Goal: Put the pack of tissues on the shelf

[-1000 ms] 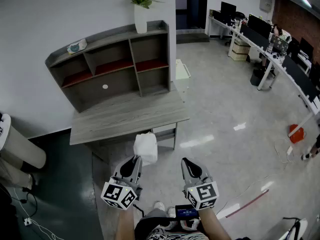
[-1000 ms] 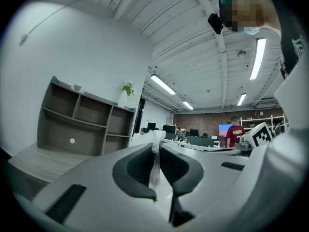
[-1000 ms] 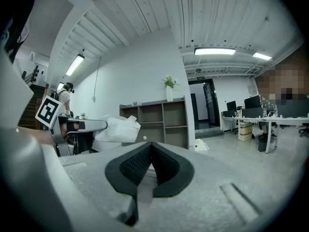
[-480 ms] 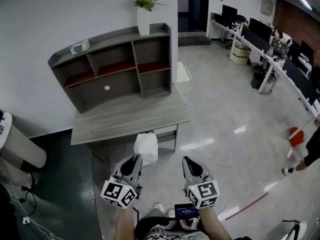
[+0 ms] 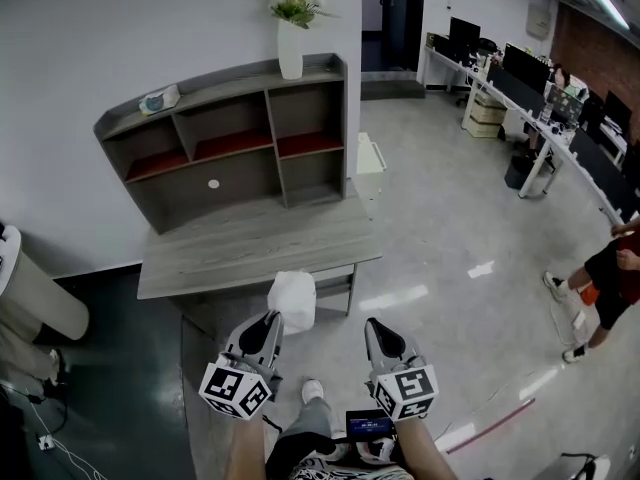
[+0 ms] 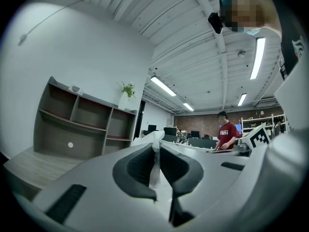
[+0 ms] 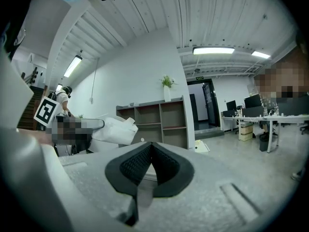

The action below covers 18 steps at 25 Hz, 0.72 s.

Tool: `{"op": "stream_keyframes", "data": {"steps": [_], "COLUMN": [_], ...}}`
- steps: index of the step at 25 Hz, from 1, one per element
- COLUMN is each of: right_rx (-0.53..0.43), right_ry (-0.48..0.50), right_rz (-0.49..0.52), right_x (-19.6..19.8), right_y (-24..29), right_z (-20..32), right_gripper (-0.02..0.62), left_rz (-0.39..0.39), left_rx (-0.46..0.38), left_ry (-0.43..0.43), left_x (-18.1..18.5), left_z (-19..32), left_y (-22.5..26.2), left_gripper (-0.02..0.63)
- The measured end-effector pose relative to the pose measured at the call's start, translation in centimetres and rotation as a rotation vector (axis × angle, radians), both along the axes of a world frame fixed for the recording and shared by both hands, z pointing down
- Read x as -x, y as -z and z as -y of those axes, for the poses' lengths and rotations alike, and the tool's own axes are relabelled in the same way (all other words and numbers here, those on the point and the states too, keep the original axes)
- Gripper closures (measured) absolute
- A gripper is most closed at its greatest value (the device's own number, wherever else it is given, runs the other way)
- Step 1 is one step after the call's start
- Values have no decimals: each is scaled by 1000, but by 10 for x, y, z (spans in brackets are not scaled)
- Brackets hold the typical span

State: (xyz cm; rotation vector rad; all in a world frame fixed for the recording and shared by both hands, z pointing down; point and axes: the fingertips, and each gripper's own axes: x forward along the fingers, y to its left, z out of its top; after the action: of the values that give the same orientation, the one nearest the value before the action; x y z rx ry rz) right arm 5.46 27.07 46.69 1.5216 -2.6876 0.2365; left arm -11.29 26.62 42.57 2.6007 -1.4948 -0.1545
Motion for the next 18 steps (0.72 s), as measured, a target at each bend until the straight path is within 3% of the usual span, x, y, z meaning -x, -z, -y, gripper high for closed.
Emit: {"op": "stream_keyframes", "data": {"steps": [6, 18], "right_rx": [2, 8], "right_ry": [-3, -90], "right_rz": [-2, -18], "right_x": [10, 27], "right_y": [-5, 17], "right_z": [76, 312], "right_gripper": [591, 591], "left_rz": [7, -2], "left_rx": [5, 12], "left_ry": [-20, -118], "left_x": [5, 17], "left_z": [79, 328], "left_y": [-9, 12], "left_gripper": [586, 586]}}
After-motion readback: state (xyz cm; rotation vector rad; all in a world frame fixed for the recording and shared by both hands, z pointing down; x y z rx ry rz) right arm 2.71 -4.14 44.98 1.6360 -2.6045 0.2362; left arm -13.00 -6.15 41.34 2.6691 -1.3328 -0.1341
